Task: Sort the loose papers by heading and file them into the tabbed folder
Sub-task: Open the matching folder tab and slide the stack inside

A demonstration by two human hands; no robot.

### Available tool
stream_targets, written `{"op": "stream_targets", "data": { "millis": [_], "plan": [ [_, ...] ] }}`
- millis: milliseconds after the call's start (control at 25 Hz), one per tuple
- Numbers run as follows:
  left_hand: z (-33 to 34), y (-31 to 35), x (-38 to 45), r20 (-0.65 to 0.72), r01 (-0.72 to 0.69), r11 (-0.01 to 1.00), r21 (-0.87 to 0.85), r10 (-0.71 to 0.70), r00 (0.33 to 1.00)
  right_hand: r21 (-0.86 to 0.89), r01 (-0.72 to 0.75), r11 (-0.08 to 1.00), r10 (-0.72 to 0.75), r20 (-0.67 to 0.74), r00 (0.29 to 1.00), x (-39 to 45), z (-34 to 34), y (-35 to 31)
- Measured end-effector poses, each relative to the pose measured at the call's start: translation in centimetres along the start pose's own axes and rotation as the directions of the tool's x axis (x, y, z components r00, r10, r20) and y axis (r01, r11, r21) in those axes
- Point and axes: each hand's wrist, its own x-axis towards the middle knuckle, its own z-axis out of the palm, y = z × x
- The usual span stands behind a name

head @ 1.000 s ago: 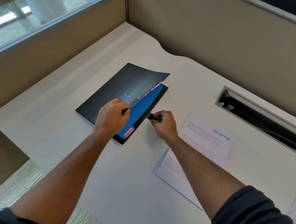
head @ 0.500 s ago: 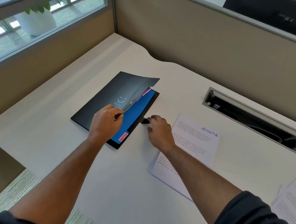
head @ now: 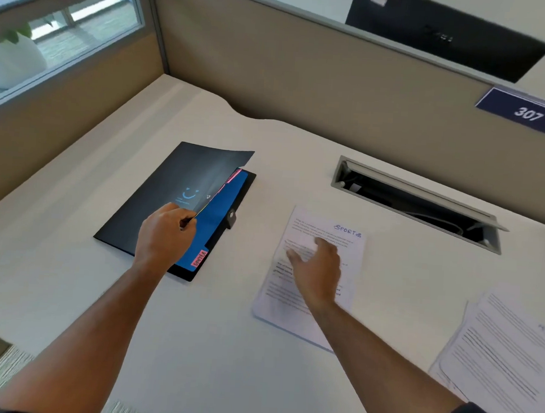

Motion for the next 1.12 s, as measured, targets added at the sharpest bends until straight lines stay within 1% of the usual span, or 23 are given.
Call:
{"op": "stream_targets", "data": {
  "millis": [40,120,200,280,360,560,680,760,840,1000,1120],
  "plan": [
    [0.1,0.0,0.0,0.000,0.003,1.000,-0.002,-0.003,1.000,-0.027,-0.103,0.994,0.102,-0.046,0.994,-0.2,-0.9,1.5],
    [0.2,0.0,-0.1,0.000,0.011,1.000,-0.007,-0.011,1.000,-0.072,-0.283,0.956,0.275,-0.102,0.956,-0.5,-2.3,3.9],
    [0.3,-0.1,-0.3,0.000,0.011,1.000,-0.002,-0.011,1.000,-0.111,-0.413,0.904,0.402,-0.111,0.909,-0.9,-3.0,5.3],
    [0.4,-0.1,-0.3,-0.004,0.009,1.000,0.001,-0.009,1.000,-0.177,-0.472,0.864,0.464,-0.085,0.882,-1.1,-2.9,5.8],
    [0.4,-0.2,-0.3,-0.003,0.004,1.000,0.008,-0.004,1.000,-0.204,-0.507,0.837,0.506,-0.061,0.860,-0.8,-2.6,5.8],
    [0.5,-0.3,-0.2,0.000,0.011,1.000,0.018,-0.011,1.000,-0.129,-0.598,0.791,0.603,-0.003,0.798,0.6,-2.3,5.3],
    [0.7,-0.3,-0.3,-0.003,0.015,1.000,0.020,-0.015,1.000,-0.089,-0.615,0.783,0.619,0.020,0.785,0.8,-2.3,5.6],
    [0.7,-0.3,-0.3,-0.001,0.017,1.000,0.021,-0.017,1.000,-0.100,-0.605,0.790,0.609,0.015,0.793,0.5,-2.3,5.6],
    [0.8,-0.3,-0.3,-0.001,0.015,1.000,0.025,-0.015,1.000,-0.111,-0.565,0.818,0.568,-0.003,0.823,0.1,-2.2,5.5],
    [0.6,-0.4,-0.2,-0.009,0.011,1.000,0.028,-0.010,1.000,-0.009,-0.432,0.902,0.432,-0.011,0.902,-0.8,-1.8,5.3],
    [0.5,-0.4,-0.1,-0.014,0.002,0.999,0.033,-0.002,1.000,0.015,-0.329,0.944,0.329,-0.019,0.944,-2.0,-1.7,4.8]
  ]
}}
